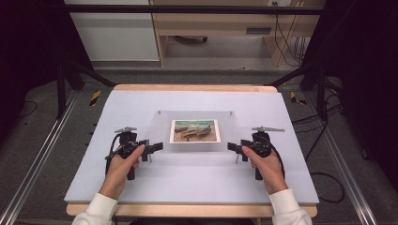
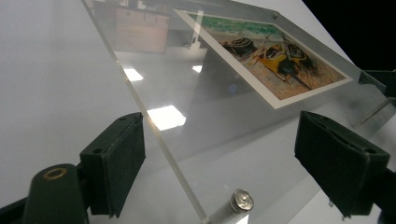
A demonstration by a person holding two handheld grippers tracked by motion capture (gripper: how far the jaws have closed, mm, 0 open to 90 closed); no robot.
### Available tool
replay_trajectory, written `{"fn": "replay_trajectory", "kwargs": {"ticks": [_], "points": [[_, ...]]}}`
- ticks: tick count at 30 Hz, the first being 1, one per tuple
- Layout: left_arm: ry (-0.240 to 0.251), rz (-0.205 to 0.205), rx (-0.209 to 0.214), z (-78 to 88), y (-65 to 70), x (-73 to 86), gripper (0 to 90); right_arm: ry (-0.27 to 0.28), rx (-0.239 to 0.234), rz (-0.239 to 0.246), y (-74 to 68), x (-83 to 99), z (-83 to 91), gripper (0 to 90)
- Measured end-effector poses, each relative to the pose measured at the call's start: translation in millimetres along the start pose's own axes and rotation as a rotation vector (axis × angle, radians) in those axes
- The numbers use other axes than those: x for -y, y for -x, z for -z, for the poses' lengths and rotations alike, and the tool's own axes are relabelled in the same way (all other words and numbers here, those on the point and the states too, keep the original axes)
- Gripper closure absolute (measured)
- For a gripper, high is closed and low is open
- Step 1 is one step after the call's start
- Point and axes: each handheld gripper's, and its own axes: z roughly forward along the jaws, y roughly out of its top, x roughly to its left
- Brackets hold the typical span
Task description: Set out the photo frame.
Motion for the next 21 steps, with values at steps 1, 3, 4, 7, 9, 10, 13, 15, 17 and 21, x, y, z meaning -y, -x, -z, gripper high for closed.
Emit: {"fn": "replay_trajectory", "kwargs": {"ticks": [1, 3, 4, 7, 9, 10, 13, 15, 17, 21], "points": [[-0.005, -0.006, 0.003, -0.1, -0.2, 0.0, 16.0, 0.0, 0.0, -0.002, 0.1, 0.0, -0.1, 26.4], [-0.005, -0.009, 0.004, -0.5, 0.9, 0.1, 16.0, -0.001, 0.004, -0.011, -0.3, 0.0, -0.1, 26.7], [-0.005, -0.009, 0.004, -0.5, 0.9, 0.1, 16.0, -0.001, 0.006, -0.011, -0.7, -0.1, -0.3, 26.6], [-0.003, -0.017, 0.0, -1.1, 2.6, -0.1, 16.5, -0.004, 0.008, -0.019, -1.2, 0.0, -0.1, 26.5], [-0.002, -0.013, -0.002, -1.3, 2.9, -0.1, 16.5, -0.004, 0.005, -0.024, -0.7, 0.2, -0.2, 26.4], [-0.002, -0.013, -0.002, -1.3, 2.9, -0.1, 16.5, -0.004, 0.002, -0.026, -0.4, 0.3, -0.2, 26.4], [-0.002, -0.014, -0.003, -1.2, 3.1, -0.1, 16.5, -0.007, -0.002, -0.03, 0.3, 0.3, -0.1, 26.3], [-0.001, -0.014, -0.004, -1.3, 3.2, -0.1, 16.5, -0.007, -0.006, -0.035, 0.4, 0.5, 0.0, 26.4], [0.0, -0.014, -0.004, -1.5, 3.3, -0.1, 16.5, -0.009, -0.006, -0.036, 0.4, 0.4, 0.0, 26.3], [-0.001, -0.011, 0.001, -1.8, 3.0, 0.0, 16.4, -0.016, -0.025, -0.049, 0.8, 0.9, -1.2, 25.8]]}}
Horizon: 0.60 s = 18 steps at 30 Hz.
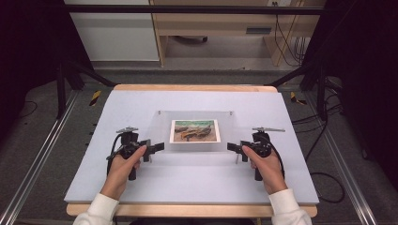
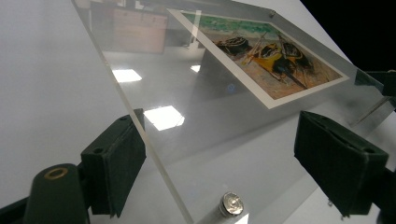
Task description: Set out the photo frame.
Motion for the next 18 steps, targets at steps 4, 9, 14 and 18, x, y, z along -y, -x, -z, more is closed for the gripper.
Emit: {"fn": "replay_trajectory", "kwargs": {"ticks": [4, 9, 14, 18], "points": [[0.0, -0.001, 0.0, 0.0, -0.1, 0.0, 16.3, -0.007, 0.0, -0.003, -1.5, -0.3, -0.8, 25.1], [0.0, -0.003, 0.001, -0.1, -0.1, 0.0, 16.3, -0.005, -0.002, -0.002, -1.1, -0.2, -1.0, 25.1], [0.0, -0.005, 0.004, -0.2, -0.7, -0.1, 16.2, -0.003, -0.003, 0.004, -0.1, -0.4, -1.5, 25.1], [-0.008, 0.002, 0.022, -2.0, -1.2, 0.2, 15.7, -0.006, -0.01, -0.01, 0.0, -0.7, -2.7, 25.0]]}}
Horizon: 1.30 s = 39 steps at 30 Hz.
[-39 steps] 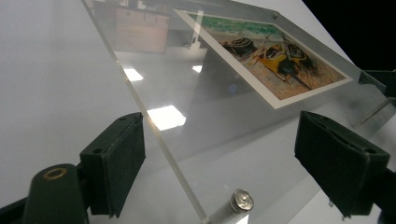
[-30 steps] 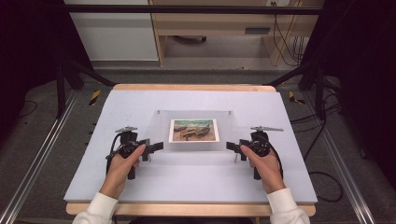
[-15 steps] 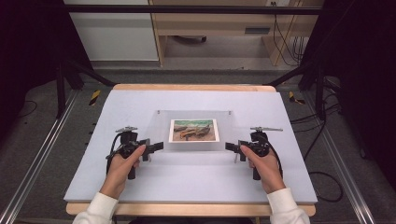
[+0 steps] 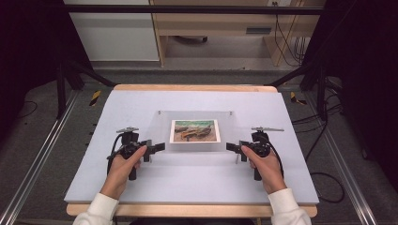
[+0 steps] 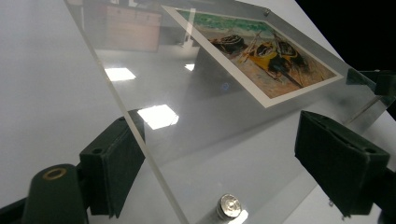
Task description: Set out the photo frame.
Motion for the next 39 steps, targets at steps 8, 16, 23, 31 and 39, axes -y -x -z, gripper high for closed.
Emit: {"fn": "replay_trajectory", "kwargs": {"ticks": [8, 16, 23, 31, 39], "points": [[-0.002, -0.004, 0.0, 0.2, -0.4, -0.2, 15.9, 0.0, 0.002, 0.001, 0.1, -0.3, -0.3, 25.6], [-0.008, -0.003, -0.002, 0.6, 0.1, -0.8, 16.2, -0.005, 0.006, 0.005, 0.2, -1.0, 0.2, 26.5], [-0.011, -0.009, 0.01, 1.8, -1.8, -1.1, 17.1, -0.006, 0.01, 0.015, -0.4, -1.2, 0.6, 26.7], [-0.012, -0.002, 0.0, 3.4, 0.3, -1.1, 18.8, -0.011, 0.009, 0.018, -1.2, -1.1, 2.3, 27.6], [-0.017, -0.025, -0.016, 8.5, 3.9, -0.7, 21.5, -0.005, 0.02, 0.045, -5.3, 0.0, 6.1, 29.6]]}}
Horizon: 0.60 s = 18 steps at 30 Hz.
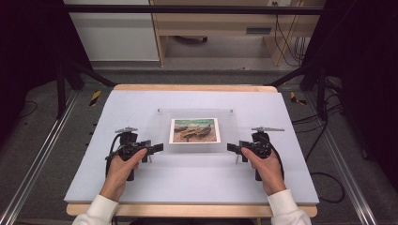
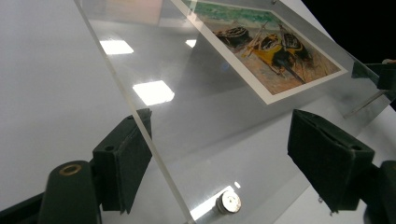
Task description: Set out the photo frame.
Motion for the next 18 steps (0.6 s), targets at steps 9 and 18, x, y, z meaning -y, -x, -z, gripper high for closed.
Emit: {"fn": "replay_trajectory", "kwargs": {"ticks": [9, 18], "points": [[0.003, -0.038, -0.028, 7.5, 6.1, 2.5, 24.8, 0.017, 0.02, 0.037, -4.7, 2.3, 5.1, 34.3], [0.025, -0.036, -0.051, 11.0, 5.6, 1.6, 28.3, 0.022, 0.028, 0.062, -9.1, 1.6, 4.9, 36.3]]}}
